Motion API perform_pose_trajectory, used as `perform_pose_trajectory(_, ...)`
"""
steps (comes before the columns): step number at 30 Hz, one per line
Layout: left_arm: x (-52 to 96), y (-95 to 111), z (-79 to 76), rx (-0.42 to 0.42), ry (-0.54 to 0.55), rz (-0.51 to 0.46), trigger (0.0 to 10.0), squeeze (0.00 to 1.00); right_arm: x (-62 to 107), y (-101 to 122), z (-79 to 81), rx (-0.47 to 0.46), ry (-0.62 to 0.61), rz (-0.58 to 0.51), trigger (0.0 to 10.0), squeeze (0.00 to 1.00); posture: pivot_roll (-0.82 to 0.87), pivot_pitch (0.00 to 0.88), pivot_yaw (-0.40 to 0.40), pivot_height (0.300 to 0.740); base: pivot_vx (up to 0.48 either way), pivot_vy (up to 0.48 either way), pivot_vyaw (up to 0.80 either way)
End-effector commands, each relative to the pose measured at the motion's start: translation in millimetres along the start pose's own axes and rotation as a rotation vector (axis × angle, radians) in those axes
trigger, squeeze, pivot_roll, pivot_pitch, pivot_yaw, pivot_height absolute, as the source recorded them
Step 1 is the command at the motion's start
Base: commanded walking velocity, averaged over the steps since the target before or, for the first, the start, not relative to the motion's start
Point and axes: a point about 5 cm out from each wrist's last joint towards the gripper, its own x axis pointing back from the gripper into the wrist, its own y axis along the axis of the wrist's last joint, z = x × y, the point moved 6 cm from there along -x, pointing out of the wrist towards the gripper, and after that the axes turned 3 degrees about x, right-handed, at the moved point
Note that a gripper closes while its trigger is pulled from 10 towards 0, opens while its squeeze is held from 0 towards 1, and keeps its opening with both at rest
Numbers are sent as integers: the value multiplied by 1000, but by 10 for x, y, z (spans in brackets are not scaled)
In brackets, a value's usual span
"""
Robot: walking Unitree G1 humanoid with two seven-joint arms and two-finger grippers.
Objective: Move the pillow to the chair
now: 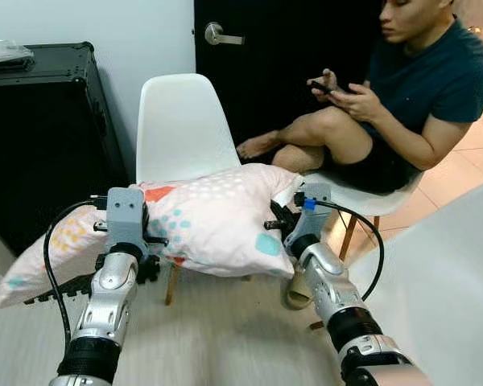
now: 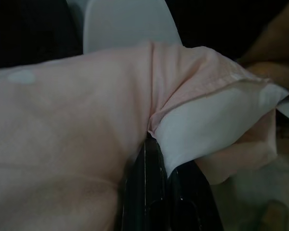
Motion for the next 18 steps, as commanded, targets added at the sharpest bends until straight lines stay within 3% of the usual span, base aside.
perform_pose_trajectory(1,8,98,-38,-29,-19,-39,10000,0,34,-30,-16,27,-7,1,10000,0,37,58,-29,740,0,0,0)
perform_pose_trajectory(6,34,62,-117,-36,-39,-27,10000,0,59,-5,28,42,-3,-29,10000,0,34,64,-23,740,0,0,94)
perform_pose_trajectory(18,55,-15,-96,-32,-30,2,10000,0,69,-64,39,44,-10,-10,10000,0,36,74,-23,740,0,0,39)
